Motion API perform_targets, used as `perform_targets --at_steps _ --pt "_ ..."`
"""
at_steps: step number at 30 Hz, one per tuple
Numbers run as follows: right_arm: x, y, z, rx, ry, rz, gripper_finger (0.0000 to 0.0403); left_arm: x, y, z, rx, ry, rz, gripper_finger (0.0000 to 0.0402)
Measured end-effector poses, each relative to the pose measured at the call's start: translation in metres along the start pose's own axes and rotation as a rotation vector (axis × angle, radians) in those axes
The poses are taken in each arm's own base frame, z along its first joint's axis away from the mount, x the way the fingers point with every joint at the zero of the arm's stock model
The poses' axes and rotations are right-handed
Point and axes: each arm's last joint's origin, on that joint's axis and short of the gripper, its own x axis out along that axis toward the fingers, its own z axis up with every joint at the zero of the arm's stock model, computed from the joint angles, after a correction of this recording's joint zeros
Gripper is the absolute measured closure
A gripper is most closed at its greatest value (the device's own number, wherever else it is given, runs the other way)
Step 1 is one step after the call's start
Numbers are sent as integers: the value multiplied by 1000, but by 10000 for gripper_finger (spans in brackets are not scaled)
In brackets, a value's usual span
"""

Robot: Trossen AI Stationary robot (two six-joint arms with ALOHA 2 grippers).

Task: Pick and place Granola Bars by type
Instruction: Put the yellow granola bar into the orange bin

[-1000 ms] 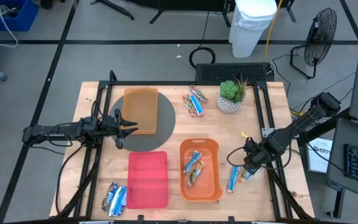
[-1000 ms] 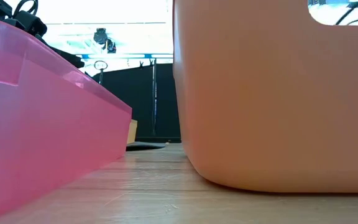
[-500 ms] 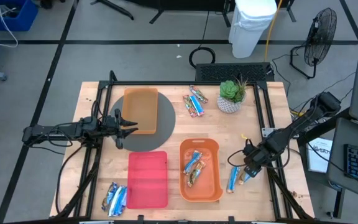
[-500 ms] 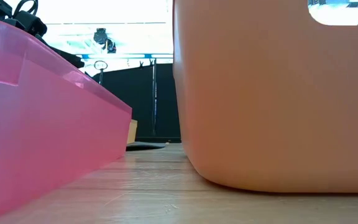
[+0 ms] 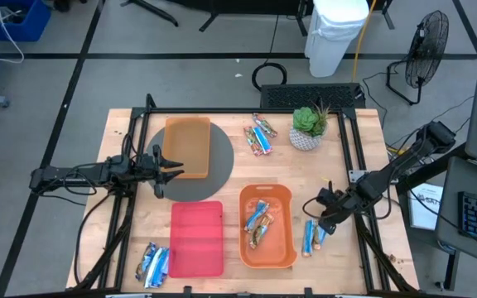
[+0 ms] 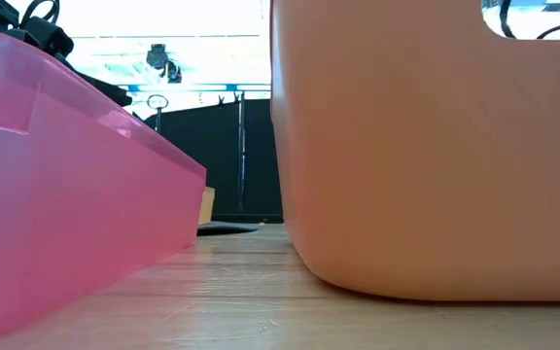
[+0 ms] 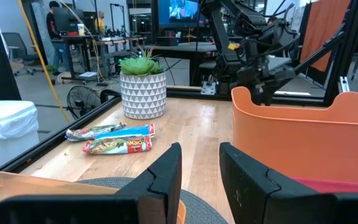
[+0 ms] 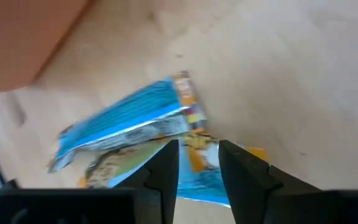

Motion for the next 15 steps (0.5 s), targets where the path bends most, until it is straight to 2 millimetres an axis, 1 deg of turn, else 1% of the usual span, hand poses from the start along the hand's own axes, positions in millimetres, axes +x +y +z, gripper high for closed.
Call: perform_targets --at_steps 2,4,6,8,10,12,15 --pt "-1 4 1 -49 -8 45 298 0 0 0 0 0 0 289" --pt "-2 10 2 -143 -8 118 297 0 0 0 0 0 0 289" --pt "-4 20 2 -308 -16 232 295 0 0 0 0 1 0 289" --pt "-6 33 0 -446 -68 346 291 0 0 0 0 0 0 289" --pt "-8 42 -1 -560 -119 422 289 0 0 0 0 1 0 289" --pt "-6 45 -3 -620 -128 436 293 0 0 0 0 1 0 289" --pt "2 43 -8 -625 -74 381 310 0 0 0 0 0 0 289"
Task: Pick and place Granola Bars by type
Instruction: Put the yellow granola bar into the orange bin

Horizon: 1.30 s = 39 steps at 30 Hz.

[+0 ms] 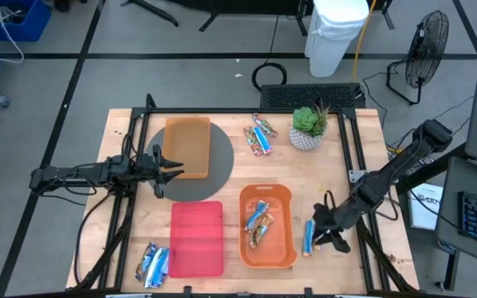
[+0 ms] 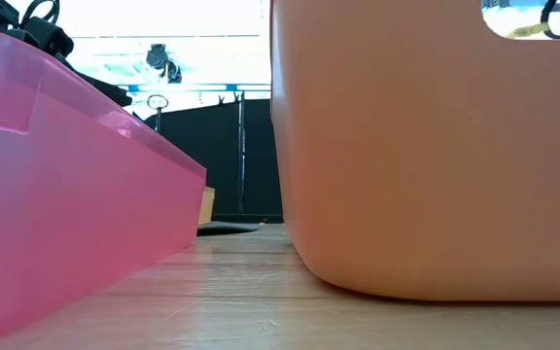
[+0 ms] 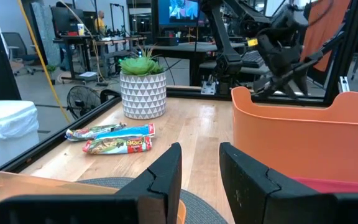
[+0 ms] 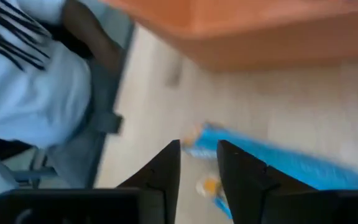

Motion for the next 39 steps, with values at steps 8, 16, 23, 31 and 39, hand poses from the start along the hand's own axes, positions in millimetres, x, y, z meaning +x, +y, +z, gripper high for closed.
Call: perform_targets --at_steps 8,16,23,31,39 --pt "16 -2 -17 98 170 -49 342 0 0 0 0 0 0 289" --pt "27 -10 -21 59 158 -184 340 0 0 0 0 0 0 289" --pt "25 -21 -20 45 83 -365 349 0 0 0 0 0 0 289" --pt "19 -30 -13 -157 -97 -626 374 0 0 0 0 0 0 289" --pt "18 -32 -6 -325 -115 -685 399 0 0 0 0 1 0 289"
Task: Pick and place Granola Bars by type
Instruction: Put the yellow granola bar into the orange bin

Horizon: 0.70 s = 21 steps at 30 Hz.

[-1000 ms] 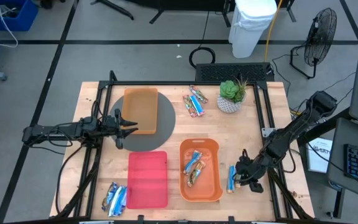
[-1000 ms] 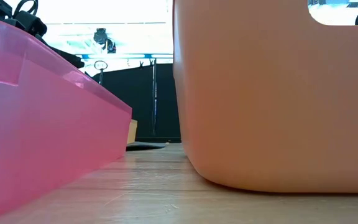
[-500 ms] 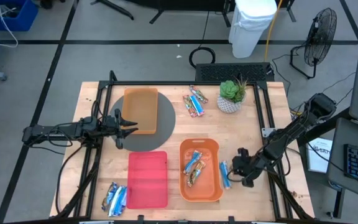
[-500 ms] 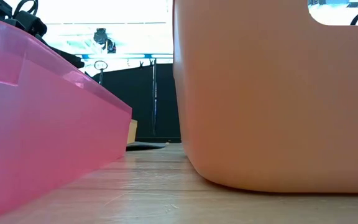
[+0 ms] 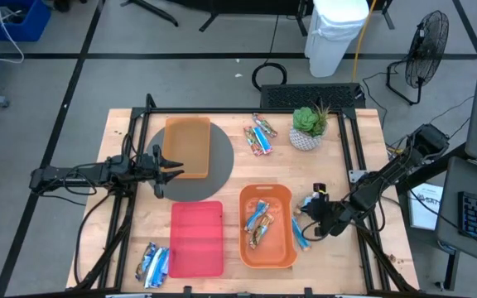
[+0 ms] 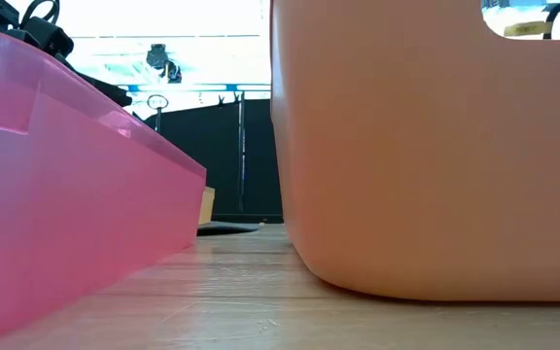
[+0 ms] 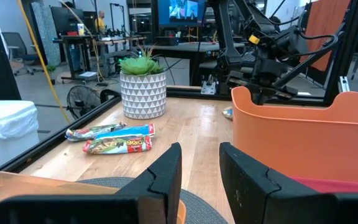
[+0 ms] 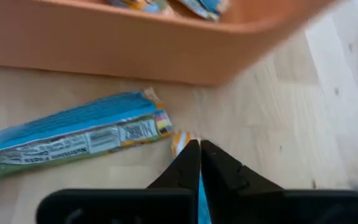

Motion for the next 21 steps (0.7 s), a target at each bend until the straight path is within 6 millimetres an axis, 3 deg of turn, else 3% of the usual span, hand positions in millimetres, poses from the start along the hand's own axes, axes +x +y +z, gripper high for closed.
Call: perform_targets --at_steps 6,12,16,21 --pt "2 1 5 -127 -12 77 384 0 0 0 0 0 0 289" --pt "8 -9 8 -20 28 80 275 0 0 0 0 0 0 289" --pt "11 -13 9 -45 36 74 202 0 0 0 0 0 0 289" --pt "13 -17 10 -38 45 67 170 0 0 0 0 0 0 289"
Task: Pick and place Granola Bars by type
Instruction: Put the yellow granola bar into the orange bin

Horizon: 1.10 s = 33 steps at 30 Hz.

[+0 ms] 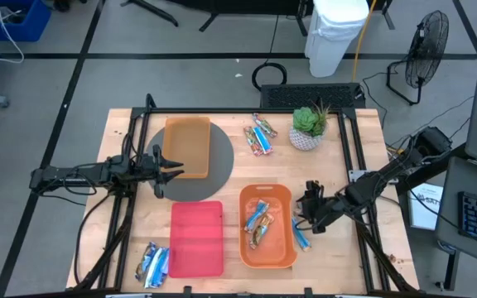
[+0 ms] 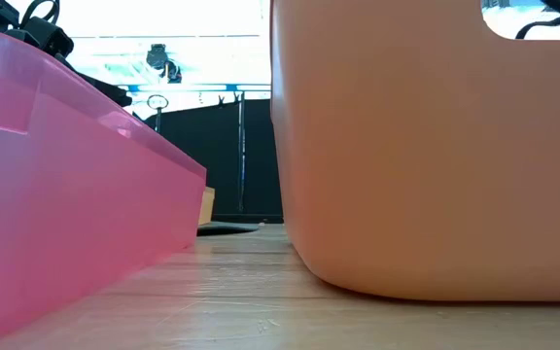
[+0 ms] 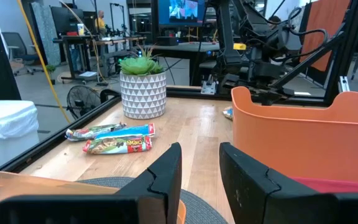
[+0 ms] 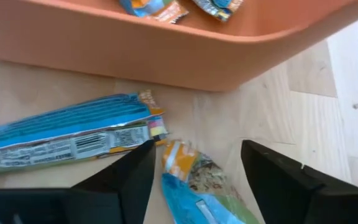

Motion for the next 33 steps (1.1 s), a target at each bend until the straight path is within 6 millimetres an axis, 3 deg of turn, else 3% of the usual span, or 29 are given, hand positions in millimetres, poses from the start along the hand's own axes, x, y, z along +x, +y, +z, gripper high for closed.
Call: perform_targets --at_steps 25,29,33 --pt "6 -8 -18 64 89 -21 198 0 0 0 0 0 0 289" --pt "6 -10 -18 71 91 -27 224 0 0 0 0 0 0 289" --pt "6 -10 -17 73 91 -28 274 0 0 0 0 0 0 289"
